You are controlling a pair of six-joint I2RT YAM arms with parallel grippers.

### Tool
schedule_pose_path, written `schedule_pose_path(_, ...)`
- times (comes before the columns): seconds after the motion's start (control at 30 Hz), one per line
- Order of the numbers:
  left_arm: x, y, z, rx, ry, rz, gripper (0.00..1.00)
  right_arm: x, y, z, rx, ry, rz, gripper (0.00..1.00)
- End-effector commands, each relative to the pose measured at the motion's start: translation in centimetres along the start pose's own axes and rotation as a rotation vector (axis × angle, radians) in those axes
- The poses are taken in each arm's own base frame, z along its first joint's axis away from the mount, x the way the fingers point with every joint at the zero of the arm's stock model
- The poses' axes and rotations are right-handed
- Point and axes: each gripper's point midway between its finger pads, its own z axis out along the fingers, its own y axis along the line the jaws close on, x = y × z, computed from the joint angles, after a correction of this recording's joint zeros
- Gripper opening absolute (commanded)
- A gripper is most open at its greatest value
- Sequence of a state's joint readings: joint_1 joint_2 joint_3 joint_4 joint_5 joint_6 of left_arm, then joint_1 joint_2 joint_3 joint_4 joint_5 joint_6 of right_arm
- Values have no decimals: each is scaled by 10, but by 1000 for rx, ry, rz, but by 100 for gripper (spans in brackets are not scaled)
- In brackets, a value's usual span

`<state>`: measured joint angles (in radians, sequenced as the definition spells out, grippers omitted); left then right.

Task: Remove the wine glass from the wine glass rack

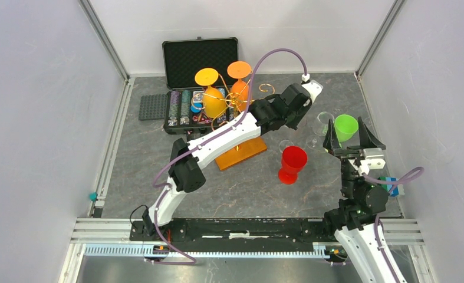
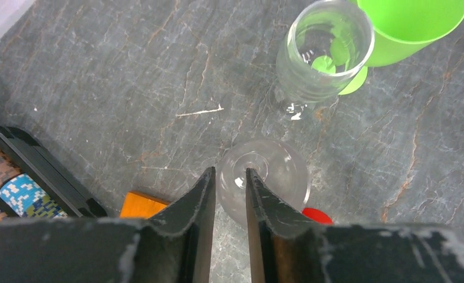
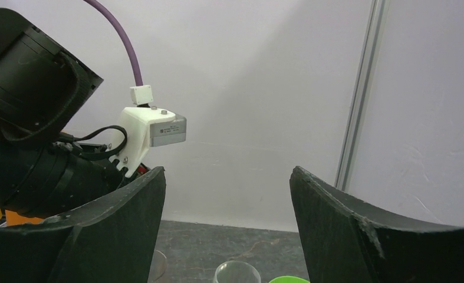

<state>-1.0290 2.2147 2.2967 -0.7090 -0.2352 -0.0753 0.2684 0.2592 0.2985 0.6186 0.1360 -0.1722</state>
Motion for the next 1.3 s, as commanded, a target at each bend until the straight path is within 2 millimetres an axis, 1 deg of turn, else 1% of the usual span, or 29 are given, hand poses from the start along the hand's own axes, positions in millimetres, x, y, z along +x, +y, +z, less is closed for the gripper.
schedule_pose_path(0.0,-52,9,-28,-22,-137,-2,33,-20,-12,6,59,6,49,84)
schedule_pose_path(0.07,-69,9,-42,-6,-181,-15,38,-19,-13,10,65,51,66,88)
schedule_pose_path(0.1,-76,8,-48,1,-200,-19,41,-22,-12,13,58,67,76,88)
schedule_pose_path(0.13,-83,11,-55,1,-221,-25,45,-19,-11,14,56,98,86,89)
schedule_pose_path(0.23,-99,16,-75,-7,-271,-38,52,-23,-9,19,50,142,129,93)
schedule_pose_path(0.37,-120,25,-111,-12,-338,-65,55,-31,1,22,11,142,204,95)
schedule_pose_path(0.43,-131,31,-135,-16,-376,-76,58,-38,6,26,-11,155,248,96)
schedule_pose_path(0.47,-135,35,-148,-23,-395,-82,61,-41,9,30,-25,168,272,95)
schedule_pose_path(0.5,-138,40,-158,-36,-407,-84,65,-39,15,32,-44,201,292,95)
schedule_pose_path(0.53,-140,47,-171,-54,-423,-87,71,-40,19,35,-57,231,321,95)
schedule_pose_path(0.6,-140,64,-190,-111,-437,-96,80,-35,29,43,-80,326,379,92)
schedule_pose_path(0.63,-138,75,-199,-137,-440,-103,84,-31,35,46,-98,383,402,91)
schedule_pose_path(0.67,-136,84,-208,-154,-445,-113,89,-31,41,48,-116,414,426,90)
schedule_pose_path(0.7,-133,95,-213,-169,-442,-132,94,-27,46,50,-129,448,444,90)
schedule_pose_path(0.77,-127,117,-226,-187,-443,-178,100,-24,58,50,-174,471,491,90)
schedule_pose_path(0.8,-124,127,-232,-185,-447,-206,100,-21,62,49,-181,478,511,90)
schedule_pose_path(0.83,-122,141,-240,-192,-456,-239,100,-17,64,48,-181,485,526,90)
schedule_pose_path(0.93,-105,183,-251,-201,-456,-357,100,-5,66,43,-170,509,547,91)
schedule_pose_path(0.97,-96,198,-252,-210,-450,-396,100,-2,67,42,-167,517,553,90)
schedule_pose_path(1.0,-87,208,-253,-216,-443,-428,100,3,68,40,-164,532,560,90)
schedule_pose_path(1.07,-71,233,-265,-253,-463,-500,100,12,71,36,-158,557,580,88)
schedule_pose_path(1.1,-61,242,-264,-255,-461,-534,100,16,73,34,-158,569,589,88)
schedule_pose_path(1.13,-55,253,-269,-257,-482,-571,100,20,75,34,-161,578,594,87)
schedule_pose_path(1.17,-46,262,-266,-248,-483,-617,100,22,76,34,-165,585,594,87)
schedule_pose_path(1.23,-31,285,-265,-245,-496,-699,100,28,79,34,-172,606,594,87)
schedule_pose_path(1.27,-22,292,-260,-238,-491,-740,100,30,81,34,-177,613,596,86)
